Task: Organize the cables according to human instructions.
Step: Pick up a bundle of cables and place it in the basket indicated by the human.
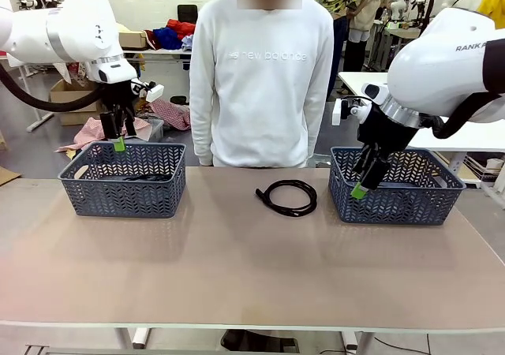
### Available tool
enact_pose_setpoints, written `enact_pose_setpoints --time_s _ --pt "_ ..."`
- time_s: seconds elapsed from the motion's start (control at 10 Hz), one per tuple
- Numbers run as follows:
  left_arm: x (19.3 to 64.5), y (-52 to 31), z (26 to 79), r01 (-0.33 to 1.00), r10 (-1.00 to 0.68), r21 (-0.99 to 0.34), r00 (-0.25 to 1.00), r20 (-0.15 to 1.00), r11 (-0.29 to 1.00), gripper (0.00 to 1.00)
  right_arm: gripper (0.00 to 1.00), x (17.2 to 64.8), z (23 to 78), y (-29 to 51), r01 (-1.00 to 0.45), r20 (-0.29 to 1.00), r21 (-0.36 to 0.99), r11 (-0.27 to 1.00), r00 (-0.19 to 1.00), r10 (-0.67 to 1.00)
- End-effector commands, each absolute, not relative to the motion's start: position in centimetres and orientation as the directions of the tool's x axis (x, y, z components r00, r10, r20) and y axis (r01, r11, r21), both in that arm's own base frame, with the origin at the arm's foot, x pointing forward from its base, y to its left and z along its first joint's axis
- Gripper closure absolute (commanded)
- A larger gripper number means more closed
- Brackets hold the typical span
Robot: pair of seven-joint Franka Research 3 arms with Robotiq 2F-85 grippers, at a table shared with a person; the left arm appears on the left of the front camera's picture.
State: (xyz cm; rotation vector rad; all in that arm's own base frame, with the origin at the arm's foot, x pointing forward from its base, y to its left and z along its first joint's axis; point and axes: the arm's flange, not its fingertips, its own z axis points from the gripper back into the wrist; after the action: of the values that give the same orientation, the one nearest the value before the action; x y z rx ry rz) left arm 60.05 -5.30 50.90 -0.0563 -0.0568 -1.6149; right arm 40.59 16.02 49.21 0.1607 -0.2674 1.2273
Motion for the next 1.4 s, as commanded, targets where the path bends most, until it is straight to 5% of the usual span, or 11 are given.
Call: enact_pose_setpoints --time_s 0.0,0.8,1.3 --pt "59.3 -5.8 51.0 1.0 -0.994 0.017 -0.009 0.107 -0.007 0.0 0.0 40.7 49.5 16.2 -0.943 0.285 -0.024 0.331 0.311 0.907" --pt "48.6 -12.6 50.0 0.999 -0.952 0.028 0.015 0.307 0.025 0.0 0.0 40.7 49.5 16.2 -0.943 0.285 -0.024 0.331 0.311 0.907" --pt "45.2 -15.7 47.4 1.0 -0.948 0.008 -0.001 0.319 0.002 0.0 0.0 40.7 49.5 16.2 -0.943 0.285 -0.024 0.331 0.311 0.907"
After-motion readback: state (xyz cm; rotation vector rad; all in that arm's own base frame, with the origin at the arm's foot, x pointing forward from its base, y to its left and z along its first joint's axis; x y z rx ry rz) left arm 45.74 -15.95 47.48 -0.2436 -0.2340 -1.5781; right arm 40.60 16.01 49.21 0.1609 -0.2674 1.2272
